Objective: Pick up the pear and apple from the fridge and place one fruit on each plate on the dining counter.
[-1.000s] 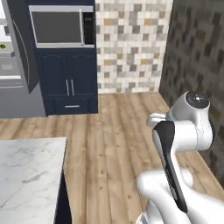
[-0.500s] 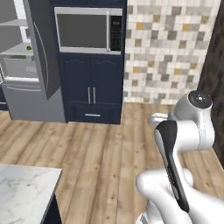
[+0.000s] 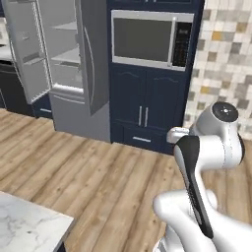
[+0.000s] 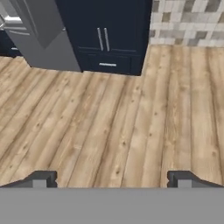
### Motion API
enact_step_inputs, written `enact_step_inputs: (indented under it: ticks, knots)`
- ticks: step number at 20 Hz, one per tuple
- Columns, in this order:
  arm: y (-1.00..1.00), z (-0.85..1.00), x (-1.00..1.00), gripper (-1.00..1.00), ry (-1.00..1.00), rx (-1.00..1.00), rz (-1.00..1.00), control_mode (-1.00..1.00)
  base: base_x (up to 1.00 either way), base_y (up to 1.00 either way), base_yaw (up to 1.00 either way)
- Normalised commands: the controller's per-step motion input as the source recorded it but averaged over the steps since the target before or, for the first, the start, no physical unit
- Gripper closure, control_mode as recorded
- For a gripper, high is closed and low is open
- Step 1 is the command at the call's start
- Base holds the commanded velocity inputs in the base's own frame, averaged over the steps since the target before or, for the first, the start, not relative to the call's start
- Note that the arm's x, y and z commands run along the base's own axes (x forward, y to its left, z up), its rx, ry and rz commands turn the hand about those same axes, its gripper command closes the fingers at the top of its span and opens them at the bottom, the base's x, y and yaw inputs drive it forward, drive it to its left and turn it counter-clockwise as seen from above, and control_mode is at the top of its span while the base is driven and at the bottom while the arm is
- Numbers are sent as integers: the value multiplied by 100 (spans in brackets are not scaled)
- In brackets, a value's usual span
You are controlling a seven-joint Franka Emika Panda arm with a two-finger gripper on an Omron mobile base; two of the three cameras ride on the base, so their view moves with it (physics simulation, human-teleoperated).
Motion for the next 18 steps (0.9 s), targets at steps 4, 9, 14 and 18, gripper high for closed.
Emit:
enact_step_inputs:
  ticks: [4,9,14,18]
  knots:
    - [0,0,0,-100,0,0,0,100,72,6,52]
    - [0,0,0,-100,0,0,0,100,94,1,53]
    - [0,0,0,-100,0,0,0,100,100,0,41]
    - [0,0,0,-100,0,0,0,100,100,0,27]
